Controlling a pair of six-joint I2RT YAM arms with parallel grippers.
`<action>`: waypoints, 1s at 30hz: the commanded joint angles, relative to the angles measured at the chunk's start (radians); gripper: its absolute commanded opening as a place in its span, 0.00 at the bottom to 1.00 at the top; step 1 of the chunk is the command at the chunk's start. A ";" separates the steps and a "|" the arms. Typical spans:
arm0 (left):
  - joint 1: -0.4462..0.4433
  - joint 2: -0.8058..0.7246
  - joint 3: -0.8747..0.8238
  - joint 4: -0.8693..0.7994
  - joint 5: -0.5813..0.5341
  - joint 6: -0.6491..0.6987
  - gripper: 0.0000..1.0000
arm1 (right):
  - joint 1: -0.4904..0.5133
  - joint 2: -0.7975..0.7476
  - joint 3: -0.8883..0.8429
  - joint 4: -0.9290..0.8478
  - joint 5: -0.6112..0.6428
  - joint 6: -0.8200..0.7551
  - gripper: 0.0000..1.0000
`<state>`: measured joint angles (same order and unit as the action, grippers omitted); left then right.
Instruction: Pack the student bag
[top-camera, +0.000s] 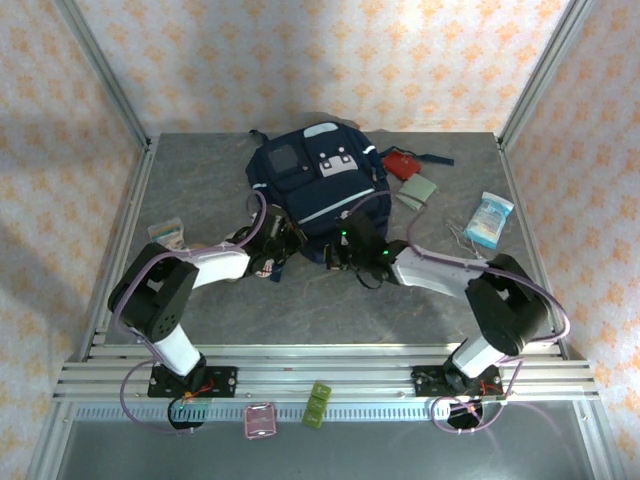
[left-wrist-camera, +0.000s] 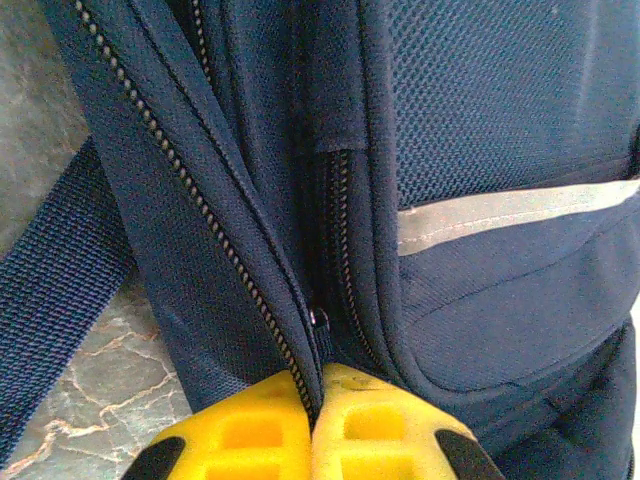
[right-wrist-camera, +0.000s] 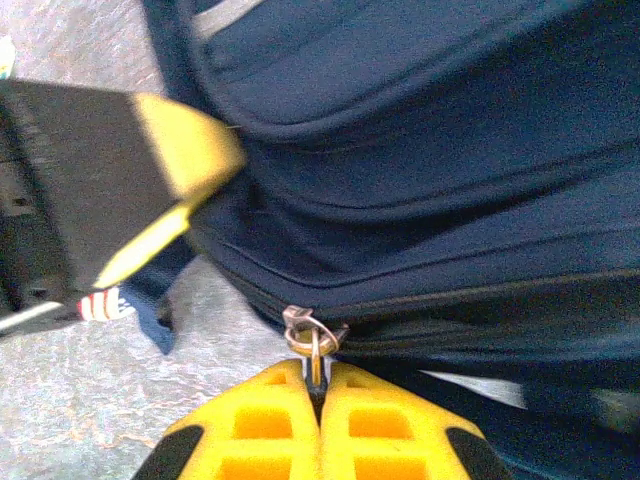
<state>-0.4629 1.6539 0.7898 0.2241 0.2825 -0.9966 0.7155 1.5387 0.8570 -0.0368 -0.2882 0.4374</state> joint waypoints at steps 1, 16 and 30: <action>0.056 -0.052 -0.019 -0.025 -0.049 0.061 0.00 | -0.092 -0.108 -0.065 -0.111 0.058 -0.055 0.00; 0.089 -0.060 0.168 -0.216 -0.071 0.296 0.00 | -0.233 -0.303 -0.228 -0.130 0.019 -0.064 0.00; 0.276 0.108 0.464 -0.237 -0.092 0.343 0.00 | 0.042 -0.159 -0.081 0.194 -0.150 0.101 0.00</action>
<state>-0.2241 1.7309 1.1343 -0.0917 0.2745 -0.6815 0.7204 1.2892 0.6846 0.0540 -0.3748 0.4984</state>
